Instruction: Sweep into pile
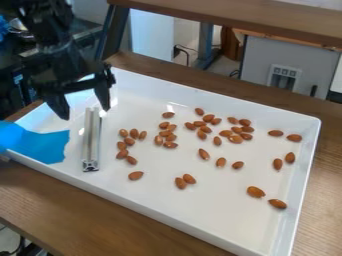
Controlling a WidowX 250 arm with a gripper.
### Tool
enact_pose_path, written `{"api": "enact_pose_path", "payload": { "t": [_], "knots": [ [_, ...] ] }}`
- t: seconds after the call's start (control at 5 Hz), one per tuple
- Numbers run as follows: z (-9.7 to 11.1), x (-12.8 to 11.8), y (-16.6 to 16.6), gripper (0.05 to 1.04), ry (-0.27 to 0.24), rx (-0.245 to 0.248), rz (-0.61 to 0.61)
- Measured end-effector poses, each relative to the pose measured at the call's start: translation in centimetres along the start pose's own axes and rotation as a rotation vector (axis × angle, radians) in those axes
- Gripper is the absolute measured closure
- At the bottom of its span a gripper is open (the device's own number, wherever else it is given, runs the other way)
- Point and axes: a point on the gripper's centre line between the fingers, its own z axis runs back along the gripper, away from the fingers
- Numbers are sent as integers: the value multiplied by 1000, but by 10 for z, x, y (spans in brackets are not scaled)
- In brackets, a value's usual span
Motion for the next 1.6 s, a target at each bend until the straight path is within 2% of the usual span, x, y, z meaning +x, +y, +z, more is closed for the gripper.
{"api": "enact_pose_path", "payload": {
  "t": [0.4, 1.0, 1.2, 1.4, 1.6],
  "knots": [
    [-9, 3, 0, 84, -36, -13, -4],
    [-37, -9, 1, 84, -7, 47, -1],
    [-44, -13, 2, 143, 7, 79, 3],
    [-46, -11, -2, 438, 3, 90, 20],
    [-47, -15, -11, 698, 20, 91, 28]
  ]
}}
